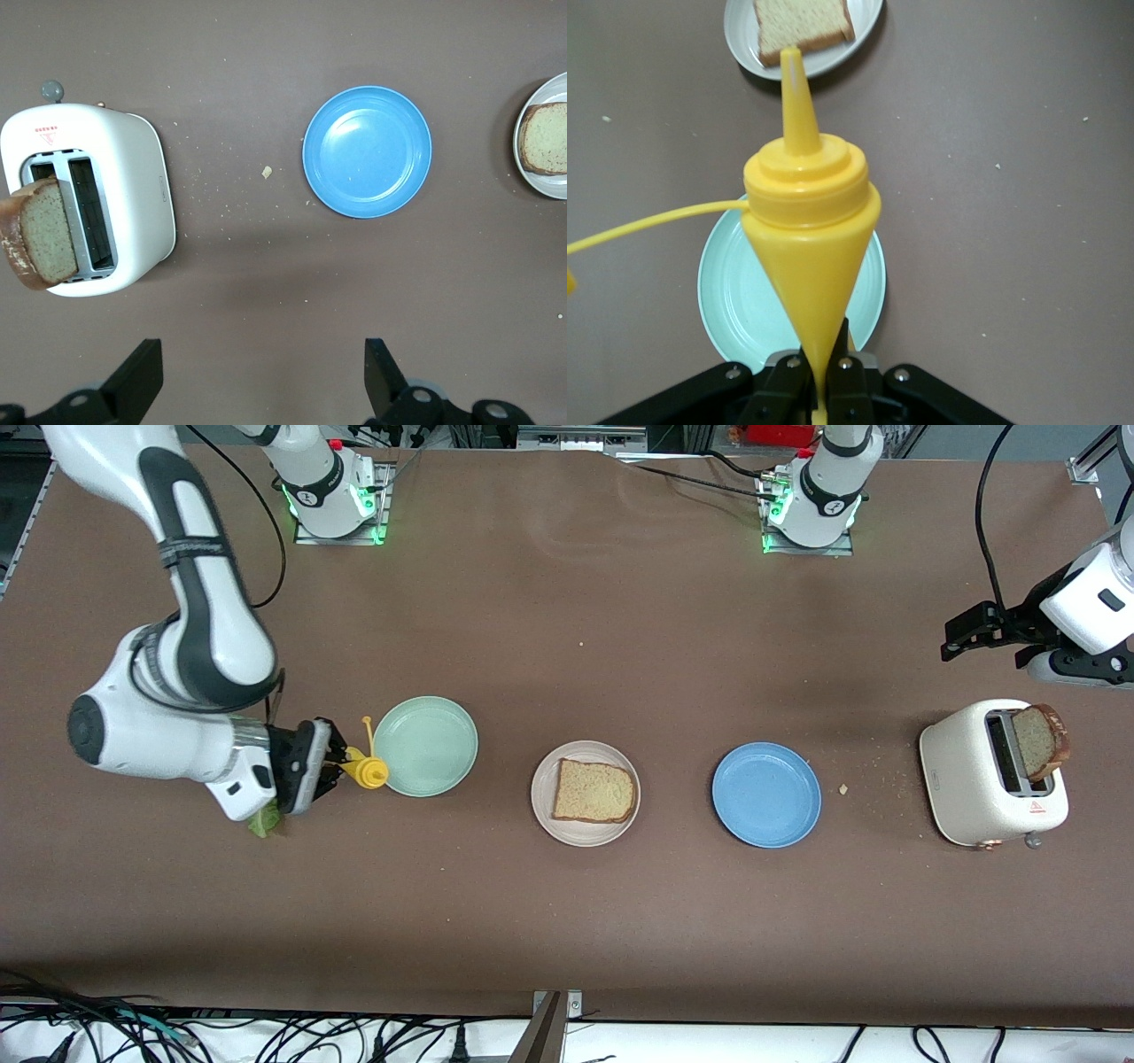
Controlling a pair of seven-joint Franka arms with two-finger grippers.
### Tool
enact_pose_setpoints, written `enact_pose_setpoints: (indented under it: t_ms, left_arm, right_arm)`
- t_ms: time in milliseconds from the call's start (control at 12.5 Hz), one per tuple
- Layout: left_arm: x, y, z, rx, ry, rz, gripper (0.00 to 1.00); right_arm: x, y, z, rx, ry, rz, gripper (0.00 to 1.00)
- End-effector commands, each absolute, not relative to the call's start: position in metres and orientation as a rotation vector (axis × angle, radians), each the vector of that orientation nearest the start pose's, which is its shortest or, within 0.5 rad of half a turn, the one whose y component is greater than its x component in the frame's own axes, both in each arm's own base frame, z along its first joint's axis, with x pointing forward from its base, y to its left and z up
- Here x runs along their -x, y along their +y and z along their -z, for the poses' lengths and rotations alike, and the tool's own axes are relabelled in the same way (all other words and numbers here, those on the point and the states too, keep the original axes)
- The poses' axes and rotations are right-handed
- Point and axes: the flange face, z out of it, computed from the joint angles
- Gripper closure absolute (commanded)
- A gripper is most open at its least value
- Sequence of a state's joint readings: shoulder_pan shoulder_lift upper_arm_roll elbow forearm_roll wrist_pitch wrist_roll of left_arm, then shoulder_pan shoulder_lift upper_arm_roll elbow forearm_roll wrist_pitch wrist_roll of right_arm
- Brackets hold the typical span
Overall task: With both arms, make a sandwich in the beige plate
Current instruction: 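Lift the bottle with the right gripper and tilt it over the bread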
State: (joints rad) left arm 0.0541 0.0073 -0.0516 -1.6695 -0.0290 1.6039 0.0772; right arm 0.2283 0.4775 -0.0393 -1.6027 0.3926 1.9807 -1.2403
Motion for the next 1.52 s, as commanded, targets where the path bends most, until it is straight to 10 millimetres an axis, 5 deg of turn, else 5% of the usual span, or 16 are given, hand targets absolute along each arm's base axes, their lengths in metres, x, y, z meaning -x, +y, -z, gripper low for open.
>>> enact_pose_setpoints:
  t_ms: [0, 320, 480, 1439]
  left_arm:
    - [-0.552, -0.002, -0.583, 3.169, 0.105, -0.118, 0.00]
    - [-0.552, -0.002, -0.583, 3.169, 0.105, -0.118, 0.00]
    - [-0.552, -0.002, -0.583, 3.169, 0.105, -0.118, 0.00]
    - [-0.552, -0.002, -0.582, 3.169, 0.105, -0.120, 0.00]
  right_arm:
    - [-0.647, 0.203, -0.367, 2.397, -1.717, 0.026, 0.95]
    - [-0.616, 0.298, -0.372, 2.566, -1.943, -0.090, 0.95]
    - [-0.595, 0.343, -0.358, 2.651, -2.081, -0.148, 0.95]
    - [-0.543, 0.458, -0.296, 2.743, -2.665, -0.364, 0.95]
